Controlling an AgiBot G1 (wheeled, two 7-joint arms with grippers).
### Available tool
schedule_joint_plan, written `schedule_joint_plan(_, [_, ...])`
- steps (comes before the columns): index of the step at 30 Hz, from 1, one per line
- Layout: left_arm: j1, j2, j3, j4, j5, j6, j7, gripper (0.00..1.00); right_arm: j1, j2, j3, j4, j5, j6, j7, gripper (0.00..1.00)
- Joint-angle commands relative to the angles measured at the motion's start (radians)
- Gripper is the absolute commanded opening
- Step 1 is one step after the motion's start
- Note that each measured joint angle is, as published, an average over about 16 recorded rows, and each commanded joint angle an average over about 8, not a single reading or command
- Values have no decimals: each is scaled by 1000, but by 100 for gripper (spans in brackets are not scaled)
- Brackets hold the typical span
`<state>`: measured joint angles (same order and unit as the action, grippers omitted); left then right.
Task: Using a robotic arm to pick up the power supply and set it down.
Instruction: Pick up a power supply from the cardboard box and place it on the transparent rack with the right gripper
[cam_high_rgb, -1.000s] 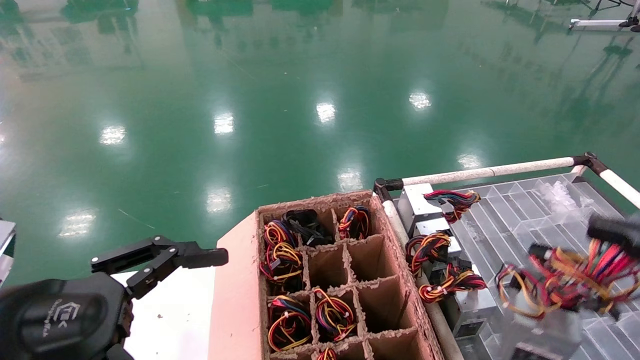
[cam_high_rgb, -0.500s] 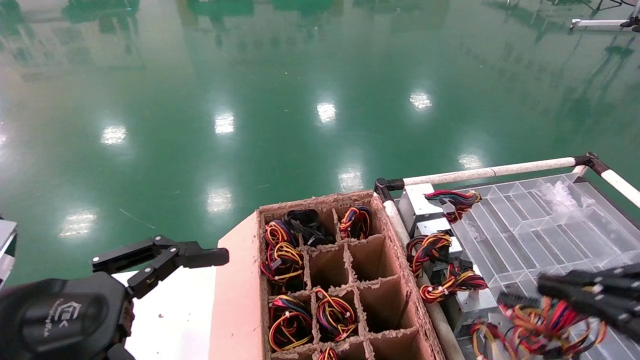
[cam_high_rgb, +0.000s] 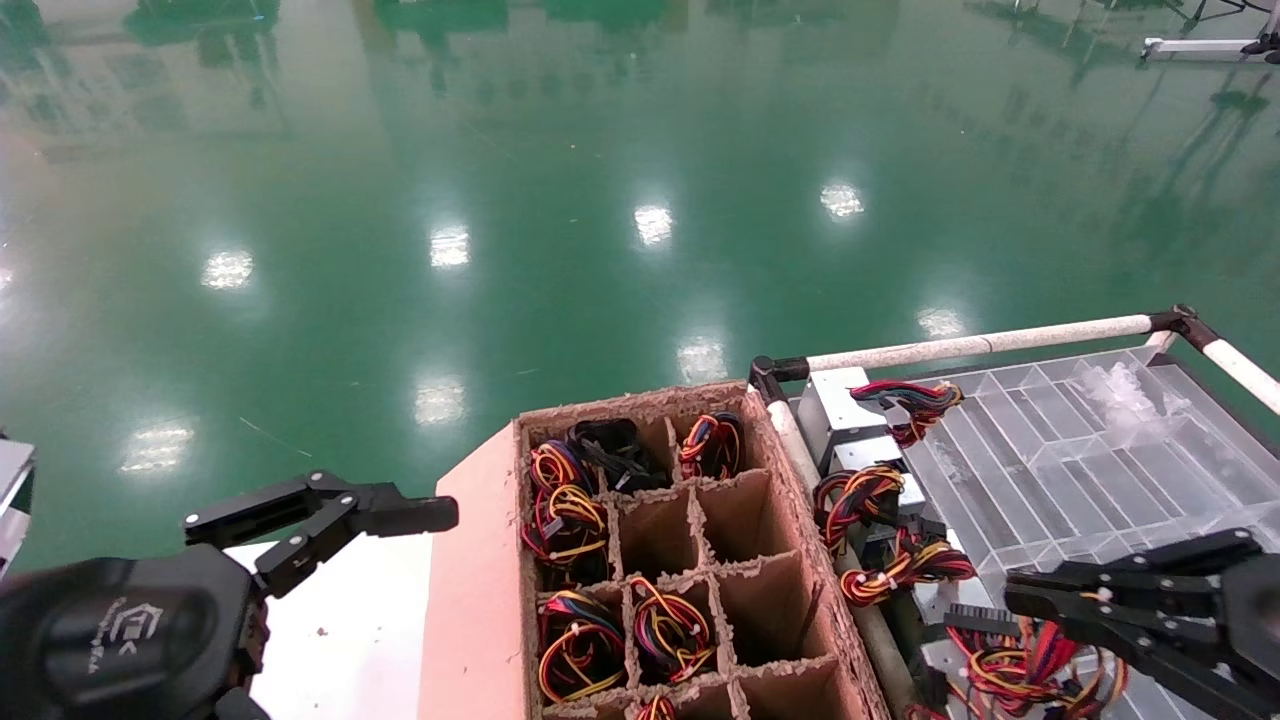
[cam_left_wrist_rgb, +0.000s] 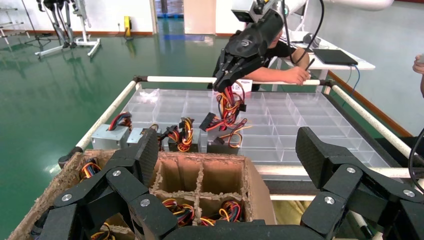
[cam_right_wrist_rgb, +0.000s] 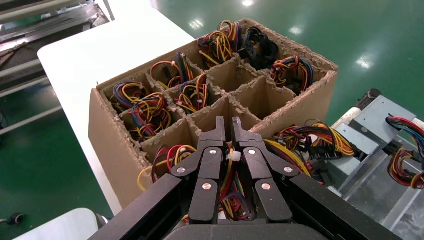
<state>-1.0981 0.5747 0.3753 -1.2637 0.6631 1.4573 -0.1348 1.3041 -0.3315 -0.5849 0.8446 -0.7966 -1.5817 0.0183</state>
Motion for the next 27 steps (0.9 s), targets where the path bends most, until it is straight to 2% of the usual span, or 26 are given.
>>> schedule_joint_plan(1, [0,0,0,0,0,0,0,100,14,-16,-13,-13,-9,-1,-1,0])
schedule_joint_plan(9, [0,0,0,0,0,0,0,100,4,-17,-57,-85,37,-6,-43,0])
schedule_joint_plan(22, [0,0,0,0,0,0,0,100,-81,17,-118,-187,155,-6,-121,0])
schedule_joint_plan(24, [0,0,0,0,0,0,0,100,-91,18,-127,-205,167,-5,-133,8])
schedule_joint_plan(27, [0,0,0,0,0,0,0,100,-99,17,-138,-229,178,-3,-149,44])
